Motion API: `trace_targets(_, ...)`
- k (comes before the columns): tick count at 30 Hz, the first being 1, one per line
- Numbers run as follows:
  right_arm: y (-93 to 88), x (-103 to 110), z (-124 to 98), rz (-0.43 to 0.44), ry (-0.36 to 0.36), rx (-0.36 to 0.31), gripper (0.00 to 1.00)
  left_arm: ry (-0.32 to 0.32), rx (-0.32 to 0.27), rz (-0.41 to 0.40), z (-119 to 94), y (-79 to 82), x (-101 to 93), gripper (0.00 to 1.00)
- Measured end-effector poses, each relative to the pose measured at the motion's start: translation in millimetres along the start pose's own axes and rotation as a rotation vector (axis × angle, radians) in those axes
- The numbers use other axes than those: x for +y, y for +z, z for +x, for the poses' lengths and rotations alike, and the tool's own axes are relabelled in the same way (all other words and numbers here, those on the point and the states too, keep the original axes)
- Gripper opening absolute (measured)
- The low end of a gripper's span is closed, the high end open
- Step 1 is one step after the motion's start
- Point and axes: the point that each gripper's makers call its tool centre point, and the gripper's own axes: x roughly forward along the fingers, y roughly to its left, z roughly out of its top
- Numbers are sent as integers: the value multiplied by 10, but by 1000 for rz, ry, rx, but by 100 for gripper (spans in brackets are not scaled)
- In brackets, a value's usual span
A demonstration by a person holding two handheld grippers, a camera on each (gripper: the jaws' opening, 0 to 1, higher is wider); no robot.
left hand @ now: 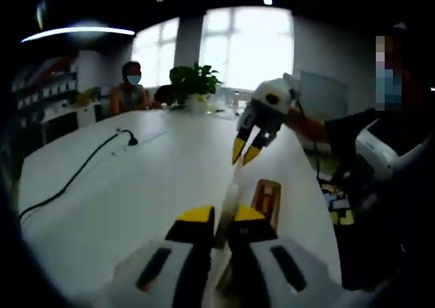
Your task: Arrange the utensils inside the cutlery case until each visible utensil rests in its matching compartment.
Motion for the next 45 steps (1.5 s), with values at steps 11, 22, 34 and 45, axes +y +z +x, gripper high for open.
trace_targets(11,144,-2,-74,-84,-129,-10,2,3,157,45,-63,-87,-56,31)
trace_targets(22,201,-11,-156,-282,-387,90,2,7,400,177,-183,-170,-130,70)
trace_targets(34,238,192,-94,-407,-502,177,2,-63,676,209,-193,-499,-246,84)
trace_targets(45,363,318,-20,-560,-673,256,3,-105,867,210,-113,-872,-222,82)
